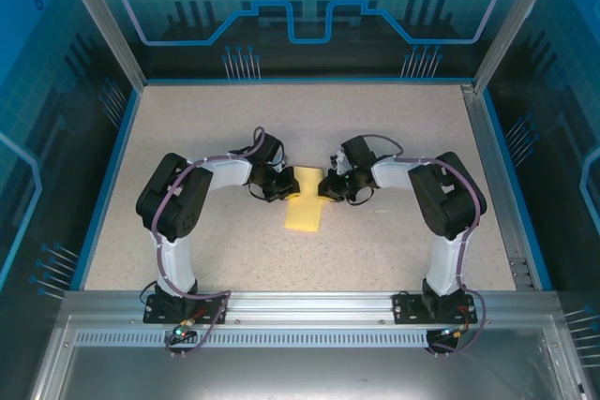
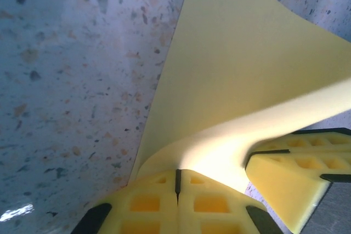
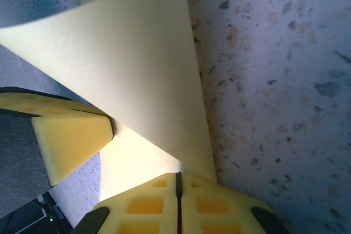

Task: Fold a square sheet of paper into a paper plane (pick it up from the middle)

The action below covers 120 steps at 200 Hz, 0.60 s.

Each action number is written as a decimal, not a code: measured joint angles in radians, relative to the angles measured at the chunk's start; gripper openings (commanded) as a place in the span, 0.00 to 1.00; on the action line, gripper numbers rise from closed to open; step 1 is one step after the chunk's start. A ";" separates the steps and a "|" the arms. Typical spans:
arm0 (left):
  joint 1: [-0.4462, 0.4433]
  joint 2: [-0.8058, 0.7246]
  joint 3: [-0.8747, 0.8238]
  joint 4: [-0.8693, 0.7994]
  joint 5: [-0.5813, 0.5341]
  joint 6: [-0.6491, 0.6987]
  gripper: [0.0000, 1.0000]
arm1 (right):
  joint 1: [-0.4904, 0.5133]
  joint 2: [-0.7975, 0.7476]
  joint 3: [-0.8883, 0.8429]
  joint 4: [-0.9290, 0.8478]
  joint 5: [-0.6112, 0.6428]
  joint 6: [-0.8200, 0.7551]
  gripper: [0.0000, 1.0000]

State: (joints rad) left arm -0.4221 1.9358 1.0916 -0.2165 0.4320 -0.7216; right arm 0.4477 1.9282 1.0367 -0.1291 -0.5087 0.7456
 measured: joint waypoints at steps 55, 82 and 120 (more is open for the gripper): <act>0.000 0.001 0.000 0.000 0.000 0.011 0.00 | -0.021 0.010 0.061 -0.001 -0.020 -0.006 0.07; 0.000 0.001 0.000 0.000 0.000 0.015 0.00 | -0.023 0.051 0.069 -0.006 -0.010 -0.011 0.07; 0.000 0.001 0.000 0.000 0.001 0.018 0.00 | -0.029 0.064 0.085 -0.032 -0.011 -0.019 0.07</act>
State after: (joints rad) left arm -0.4221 1.9366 1.0916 -0.2161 0.4328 -0.7036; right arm 0.4183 1.9923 1.1217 -0.1608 -0.5201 0.7261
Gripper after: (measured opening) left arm 0.049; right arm 0.073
